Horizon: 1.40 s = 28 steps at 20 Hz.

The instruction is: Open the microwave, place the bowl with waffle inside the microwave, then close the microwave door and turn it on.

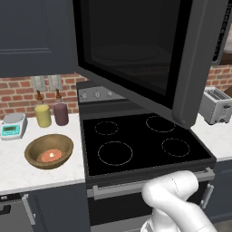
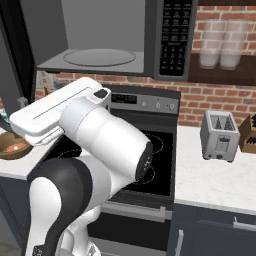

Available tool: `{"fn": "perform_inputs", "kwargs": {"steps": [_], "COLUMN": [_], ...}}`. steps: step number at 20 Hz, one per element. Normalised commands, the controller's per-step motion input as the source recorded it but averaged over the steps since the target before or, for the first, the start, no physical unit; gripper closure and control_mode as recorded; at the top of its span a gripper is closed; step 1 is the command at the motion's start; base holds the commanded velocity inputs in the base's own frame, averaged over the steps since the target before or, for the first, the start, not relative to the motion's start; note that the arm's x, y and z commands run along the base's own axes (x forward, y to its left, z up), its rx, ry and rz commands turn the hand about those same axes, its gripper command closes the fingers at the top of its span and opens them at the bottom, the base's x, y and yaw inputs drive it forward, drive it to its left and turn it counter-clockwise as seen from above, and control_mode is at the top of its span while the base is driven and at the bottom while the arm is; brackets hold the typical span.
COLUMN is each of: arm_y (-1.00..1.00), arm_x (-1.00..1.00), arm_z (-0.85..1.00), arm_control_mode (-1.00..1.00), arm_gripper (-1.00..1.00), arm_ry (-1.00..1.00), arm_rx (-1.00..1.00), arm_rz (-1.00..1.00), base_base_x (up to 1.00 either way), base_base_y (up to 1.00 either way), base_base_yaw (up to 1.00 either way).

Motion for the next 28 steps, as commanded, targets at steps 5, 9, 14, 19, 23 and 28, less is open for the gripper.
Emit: {"fn": "perform_inputs", "kwargs": {"steps": [5,9,14,19,23,28], "arm_y": [0.14,0.40,0.54,0.43,0.47,0.52], "arm_x": [0.47,0.10,0.16,0.16,0.01,-0.11], "arm_z": [-0.03,0.00,-0.05,-0.06,-0.01,0.00], "arm_control_mode": [-1.00,-1.00,-1.00,-1.00,-1.00,-1.00], "arm_gripper": [-1.00,-1.00,-1.00,-1.00,-1.00,-1.00], "arm_ry": [0.04,0.01,0.04,0.05,0.04,0.03], "arm_rx": [0.00,0.00,0.00,0.00,0.00,0.00], "arm_rz": [0.23,0.10,0.07,0.09,0.09,0.11], "base_base_x": [0.00,0.00,0.00,0.00,0.00,0.00], "base_base_y": [0.00,0.00,0.00,0.00,0.00,0.00], "base_base_yaw": [0.00,0.00,0.00,0.00,0.00,0.00]}}
